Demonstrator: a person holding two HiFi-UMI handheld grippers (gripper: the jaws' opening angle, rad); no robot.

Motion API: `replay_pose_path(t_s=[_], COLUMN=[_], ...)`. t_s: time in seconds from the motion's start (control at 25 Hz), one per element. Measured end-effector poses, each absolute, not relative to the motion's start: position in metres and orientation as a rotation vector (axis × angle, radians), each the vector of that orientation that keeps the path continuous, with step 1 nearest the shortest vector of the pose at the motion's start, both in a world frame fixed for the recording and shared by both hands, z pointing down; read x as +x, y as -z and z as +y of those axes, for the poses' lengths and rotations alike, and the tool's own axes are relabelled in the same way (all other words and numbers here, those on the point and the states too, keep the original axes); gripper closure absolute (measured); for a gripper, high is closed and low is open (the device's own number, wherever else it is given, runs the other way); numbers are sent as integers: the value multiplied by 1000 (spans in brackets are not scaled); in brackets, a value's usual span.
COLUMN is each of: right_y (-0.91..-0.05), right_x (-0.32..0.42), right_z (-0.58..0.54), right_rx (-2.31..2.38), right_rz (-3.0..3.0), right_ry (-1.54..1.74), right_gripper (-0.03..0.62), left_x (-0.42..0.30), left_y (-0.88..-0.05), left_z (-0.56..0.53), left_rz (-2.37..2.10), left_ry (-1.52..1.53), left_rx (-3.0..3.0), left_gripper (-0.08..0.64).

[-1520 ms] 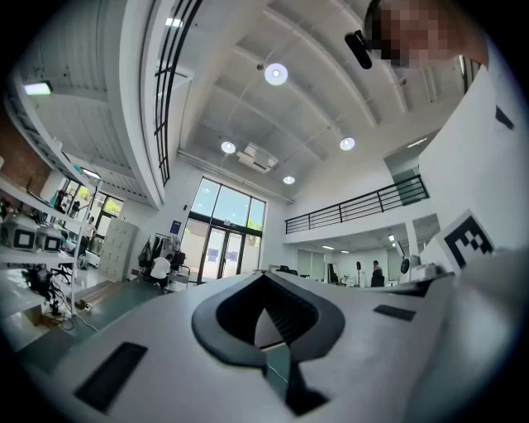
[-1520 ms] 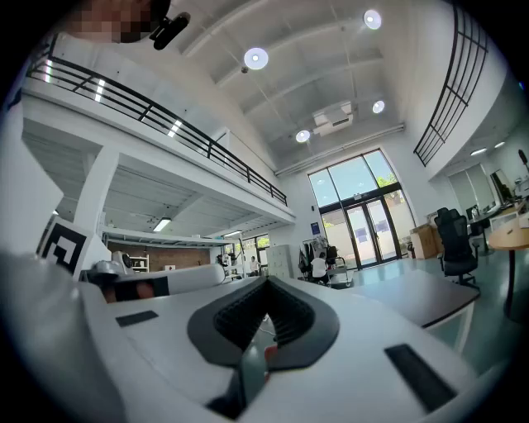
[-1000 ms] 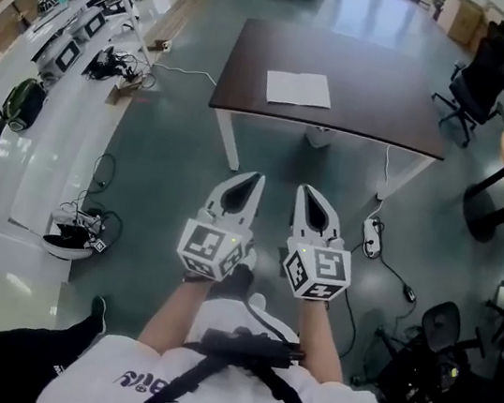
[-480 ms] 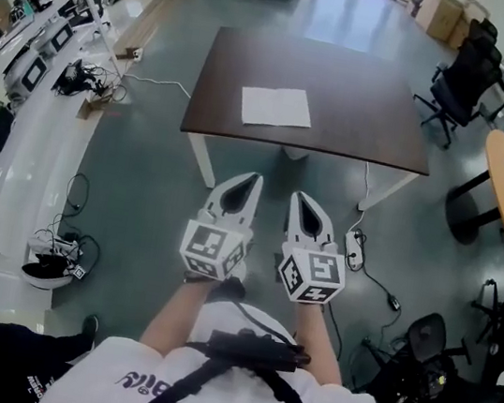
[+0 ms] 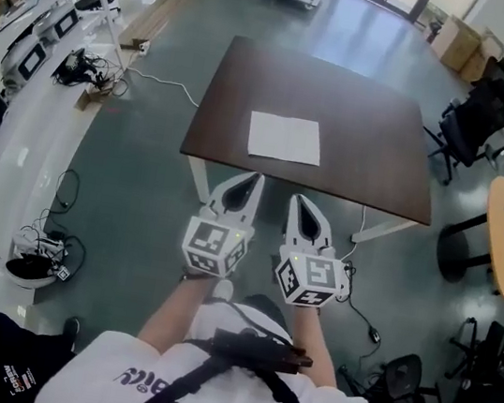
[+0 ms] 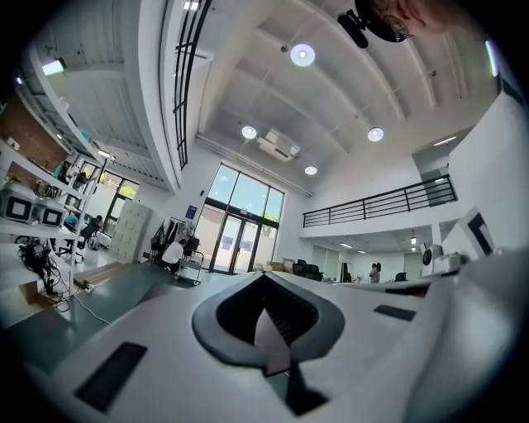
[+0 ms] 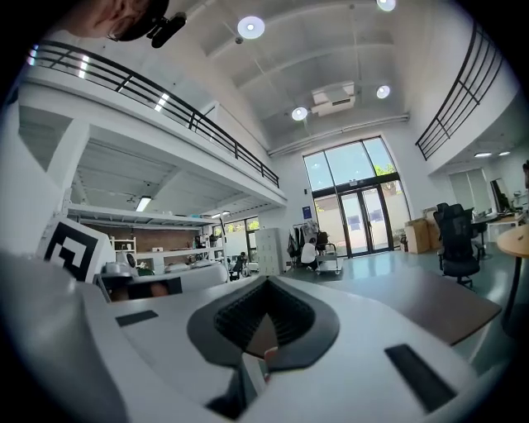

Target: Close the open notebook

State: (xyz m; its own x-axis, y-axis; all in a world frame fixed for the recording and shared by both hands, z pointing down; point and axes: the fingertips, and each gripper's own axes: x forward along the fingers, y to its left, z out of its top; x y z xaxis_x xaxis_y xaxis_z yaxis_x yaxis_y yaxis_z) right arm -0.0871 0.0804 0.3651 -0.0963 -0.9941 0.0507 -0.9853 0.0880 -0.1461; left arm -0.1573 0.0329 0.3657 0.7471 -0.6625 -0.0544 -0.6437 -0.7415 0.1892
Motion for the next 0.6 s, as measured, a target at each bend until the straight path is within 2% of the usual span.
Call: replay_pose_path(t_s=[0.32,0.6], right_y=[-375,-373], right_x=[-46,43], right_z=[7,-82], right_rx=[-1988,-1861], right_rz=[2274,2360], right_ry=[307,269], right_gripper=[598,598], left_x=[-111,-34], left_y=[-368,-370], left_z=[-31,-114], left_rz=[-1082,-1249], left_ry=[108,121], left_rx=[2800,2772], left_gripper=[551,551])
